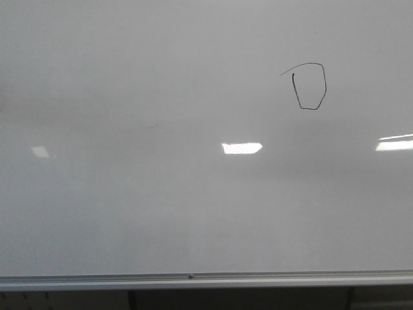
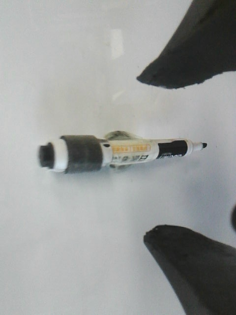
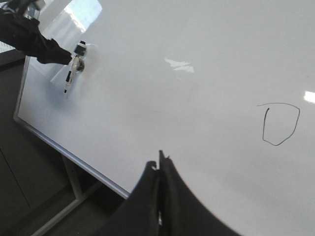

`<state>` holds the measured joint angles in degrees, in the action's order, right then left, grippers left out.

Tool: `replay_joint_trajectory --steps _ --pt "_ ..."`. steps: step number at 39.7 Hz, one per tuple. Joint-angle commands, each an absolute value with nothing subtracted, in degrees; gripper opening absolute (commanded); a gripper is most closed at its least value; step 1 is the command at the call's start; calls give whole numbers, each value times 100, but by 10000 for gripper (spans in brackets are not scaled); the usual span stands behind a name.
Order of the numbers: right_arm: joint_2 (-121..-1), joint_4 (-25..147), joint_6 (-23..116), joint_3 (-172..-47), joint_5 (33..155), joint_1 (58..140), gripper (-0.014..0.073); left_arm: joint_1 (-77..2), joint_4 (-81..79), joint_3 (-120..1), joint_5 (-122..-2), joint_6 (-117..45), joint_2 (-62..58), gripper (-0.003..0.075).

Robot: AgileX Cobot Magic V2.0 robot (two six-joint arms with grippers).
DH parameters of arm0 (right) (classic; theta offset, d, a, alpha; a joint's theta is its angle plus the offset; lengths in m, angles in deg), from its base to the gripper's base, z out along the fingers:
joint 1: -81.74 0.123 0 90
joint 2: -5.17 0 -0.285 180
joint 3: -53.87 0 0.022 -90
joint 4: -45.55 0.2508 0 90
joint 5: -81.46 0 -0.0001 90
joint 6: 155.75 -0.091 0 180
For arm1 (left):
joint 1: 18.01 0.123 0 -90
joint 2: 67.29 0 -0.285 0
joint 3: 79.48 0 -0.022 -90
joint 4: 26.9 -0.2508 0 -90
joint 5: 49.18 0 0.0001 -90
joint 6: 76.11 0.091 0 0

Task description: Write number 0 on whiteboard

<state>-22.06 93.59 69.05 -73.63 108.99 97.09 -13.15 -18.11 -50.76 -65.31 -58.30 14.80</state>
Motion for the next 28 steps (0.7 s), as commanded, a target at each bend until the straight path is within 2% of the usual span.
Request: replay_joint_trajectory --steps 1,8,13,24,28 --pt "-2251 9504 6915 -7508 10569 9707 -69 -1308 -1778 -5247 -6469 -5890 691 558" --pt "-2251 9504 6915 -7508 10569 9707 -69 -1308 -1587 -4912 -6560 -5890 -522 548" --pt "-2251 9504 6915 -7508 10569 9707 -69 -1308 -1316 -4427 -6574 -5890 -1373 498" --pt "-2251 9504 6915 -7508 10569 9707 -69 -1308 -1281 -3236 -6669 -5890 -3220 285" --pt "-2251 9504 6915 -7508 10569 9707 -69 -1308 -1281 -2944 -6756 -5890 -3757 185"
